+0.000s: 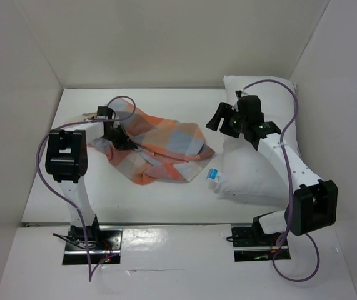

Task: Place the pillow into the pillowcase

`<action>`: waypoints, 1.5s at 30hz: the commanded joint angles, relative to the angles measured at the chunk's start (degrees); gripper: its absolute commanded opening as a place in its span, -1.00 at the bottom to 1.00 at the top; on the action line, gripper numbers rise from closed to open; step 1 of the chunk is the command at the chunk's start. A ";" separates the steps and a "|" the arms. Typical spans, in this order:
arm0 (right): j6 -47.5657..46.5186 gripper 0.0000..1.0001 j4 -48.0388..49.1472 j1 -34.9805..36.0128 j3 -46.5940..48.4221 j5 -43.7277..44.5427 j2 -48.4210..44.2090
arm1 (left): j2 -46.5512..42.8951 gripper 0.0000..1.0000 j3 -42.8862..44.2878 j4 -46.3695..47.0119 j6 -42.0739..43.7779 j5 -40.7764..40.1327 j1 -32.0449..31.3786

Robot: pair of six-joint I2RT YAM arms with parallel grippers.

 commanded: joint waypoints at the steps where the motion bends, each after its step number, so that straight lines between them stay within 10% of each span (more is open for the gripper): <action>1: -1.23 0.51 1.58 0.40 2.75 1.64 -0.01 | 3.82 -1.00 1.25 -2.30 0.26 -11.14 4.36; 11: -4.58 0.60 -3.07 0.40 8.28 5.67 3.85 | 6.38 -1.00 21.54 -13.37 7.45 -20.55 8.43; 24: -8.53 0.92 -20.97 2.07 37.09 47.67 24.37 | -7.69 -1.00 37.63 -25.41 23.55 -3.51 -10.64; 32: -8.62 0.98 -31.99 -1.79 50.03 50.27 44.27 | -11.46 -1.00 38.34 -26.03 23.55 2.21 -15.92; 35: -9.23 0.40 -26.82 -2.86 46.45 43.15 43.77 | -12.60 -1.00 38.34 -26.03 24.07 2.91 -15.92; 36: -10.80 0.02 -24.98 -3.47 43.47 37.29 42.89 | -12.61 -1.00 38.34 -26.64 24.07 2.91 -15.92; 37: -10.82 -0.84 -21.74 -3.47 41.88 35.41 40.44 | -13.13 -1.00 37.56 -26.65 24.07 2.91 -15.40; 38: -11.34 -1.00 -20.31 -3.47 40.38 33.65 38.94 | -13.92 -1.00 37.55 -26.65 24.07 2.91 -15.40; 43: -15.56 -1.00 -16.69 -2.94 33.34 29.48 31.89 | -16.65 -1.00 35.00 -27.18 24.60 4.66 -12.33; 44: -15.57 -0.78 -21.48 -2.94 35.16 31.07 31.89 | -17.17 -1.00 34.31 -27.18 24.60 4.67 -11.19; 45: -15.57 0.28 -22.57 -2.25 36.05 32.30 31.89 | -17.18 -1.00 34.30 -27.18 24.60 5.37 -10.65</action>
